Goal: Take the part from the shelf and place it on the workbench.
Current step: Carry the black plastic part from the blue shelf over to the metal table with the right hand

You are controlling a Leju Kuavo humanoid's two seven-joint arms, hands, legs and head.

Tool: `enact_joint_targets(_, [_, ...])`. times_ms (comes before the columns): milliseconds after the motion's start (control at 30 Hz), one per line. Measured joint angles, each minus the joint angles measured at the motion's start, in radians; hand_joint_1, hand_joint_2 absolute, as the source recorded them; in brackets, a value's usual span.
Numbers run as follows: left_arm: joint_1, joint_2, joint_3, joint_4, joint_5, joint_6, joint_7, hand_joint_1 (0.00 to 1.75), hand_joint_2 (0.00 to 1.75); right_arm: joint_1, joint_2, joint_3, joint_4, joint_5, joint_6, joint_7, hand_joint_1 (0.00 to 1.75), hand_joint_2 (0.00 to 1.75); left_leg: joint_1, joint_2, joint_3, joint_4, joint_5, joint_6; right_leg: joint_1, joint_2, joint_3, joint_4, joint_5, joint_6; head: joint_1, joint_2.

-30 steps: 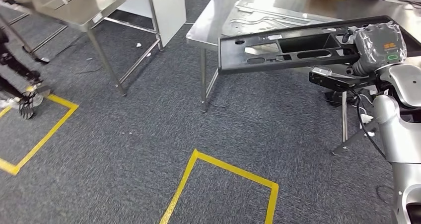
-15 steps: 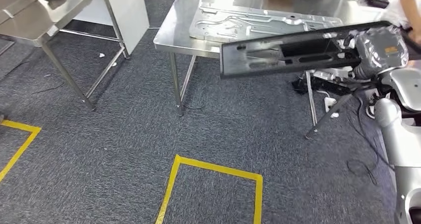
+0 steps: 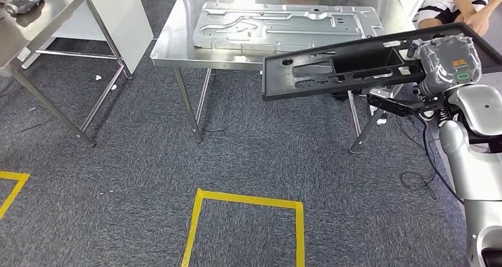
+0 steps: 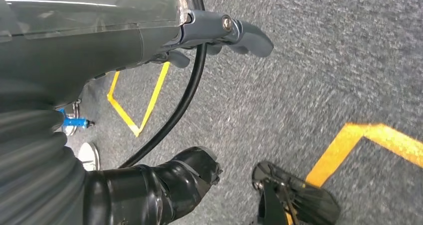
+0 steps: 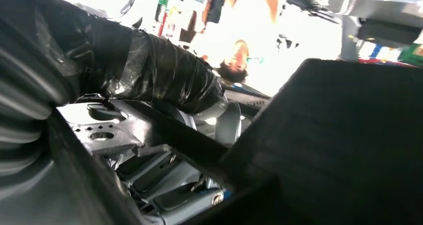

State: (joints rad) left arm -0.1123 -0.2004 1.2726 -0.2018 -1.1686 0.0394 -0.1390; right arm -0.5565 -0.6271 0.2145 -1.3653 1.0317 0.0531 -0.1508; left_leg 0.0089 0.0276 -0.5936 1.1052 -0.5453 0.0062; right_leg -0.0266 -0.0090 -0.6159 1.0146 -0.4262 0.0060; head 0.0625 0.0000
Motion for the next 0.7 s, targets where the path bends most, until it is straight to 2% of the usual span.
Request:
enact_joint_targets(67, [0.002,0.000,0.000,0.000,0.005,-0.002,0.003,0.00,1.75,0.000,0.006,0.000,0.000,0.001,0.003,-0.002,1.75,1.75,0.000,-0.017,-0.072,0.137,-0.058,0.001,0.006,0.005,0.000,0.002,-0.003,-0.008,0.000,0.000])
enact_joint_targets(100, [0.003,0.000,0.000,0.000,0.006,-0.002,0.004,0.00,1.75,0.000,0.009,0.000,0.000,0.001,0.006,-0.003,1.75,1.75,0.000,-0.018,-0.101,0.186,-0.069,0.002,0.010,0.008,0.001,0.003,-0.005,-0.011,0.000,0.000])
enact_joint_targets(133, [0.004,0.000,0.000,0.000,0.006,-0.002,0.004,0.00,1.75,0.000,0.012,0.000,0.000,0.001,0.008,-0.004,1.75,1.75,-0.001,-0.019,-0.112,0.198,-0.058,0.006,0.014,0.013,0.001,0.005,-0.007,-0.014,0.000,0.000])
enact_joint_targets(167, [0.005,0.000,0.000,0.000,0.007,-0.002,0.004,0.00,1.75,0.000,0.014,0.000,0.001,0.001,0.009,-0.005,1.75,1.75,-0.003,-0.019,-0.106,0.172,-0.030,0.012,0.018,0.017,0.003,0.008,-0.009,-0.016,0.000,0.000])
enact_joint_targets(233, [0.006,0.002,0.001,0.000,0.007,-0.002,0.005,0.00,1.75,-0.001,0.016,0.000,0.001,0.001,0.011,-0.005,1.75,1.75,-0.010,-0.026,-0.055,0.043,0.046,0.034,0.024,0.025,0.006,0.010,-0.013,-0.018,0.000,0.000])
enact_joint_targets(267, [0.005,0.003,0.001,0.000,0.007,-0.002,0.005,0.00,1.75,-0.002,0.017,0.000,0.001,0.001,0.011,-0.005,1.75,1.75,-0.013,-0.029,-0.029,-0.017,0.072,0.043,0.027,0.028,0.006,0.011,-0.014,-0.017,0.000,0.000])
enact_joint_targets(300, [0.005,0.004,0.001,0.000,0.006,-0.002,0.006,0.00,1.75,-0.003,0.018,0.000,0.001,0.001,0.012,-0.005,1.75,1.75,-0.014,-0.032,-0.011,-0.058,0.086,0.047,0.028,0.031,0.006,0.013,-0.015,-0.015,0.001,0.000])
enact_joint_targets(333, [0.004,0.005,0.001,0.000,0.006,-0.001,0.007,0.00,1.75,-0.003,0.019,0.000,0.002,0.001,0.012,-0.005,1.75,1.75,-0.015,-0.033,-0.004,-0.076,0.088,0.043,0.028,0.032,0.004,0.014,-0.016,-0.013,0.001,0.000])
enact_joint_targets(400, [0.003,0.004,0.001,0.000,0.006,-0.001,0.009,0.00,1.75,-0.003,0.020,0.000,0.003,0.001,0.013,-0.005,1.75,1.75,-0.017,-0.031,-0.002,-0.084,0.091,0.030,0.026,0.033,0.002,0.015,-0.017,-0.010,0.001,0.000])
enact_joint_targets(433, [0.003,0.004,0.001,0.000,0.006,-0.001,0.009,0.00,1.75,-0.003,0.021,0.000,0.004,0.001,0.013,-0.005,1.75,1.75,-0.018,-0.031,-0.002,-0.084,0.091,0.027,0.025,0.032,0.002,0.015,-0.016,-0.009,0.001,0.000])
enact_joint_targets(700, [0.003,0.004,0.002,0.000,0.005,0.000,0.010,0.00,1.75,-0.006,0.021,0.000,0.005,-0.032,0.015,-0.005,1.75,1.75,-0.019,-0.034,-0.003,-0.083,0.091,0.033,0.024,0.029,0.006,0.007,-0.014,-0.003,0.001,0.000])
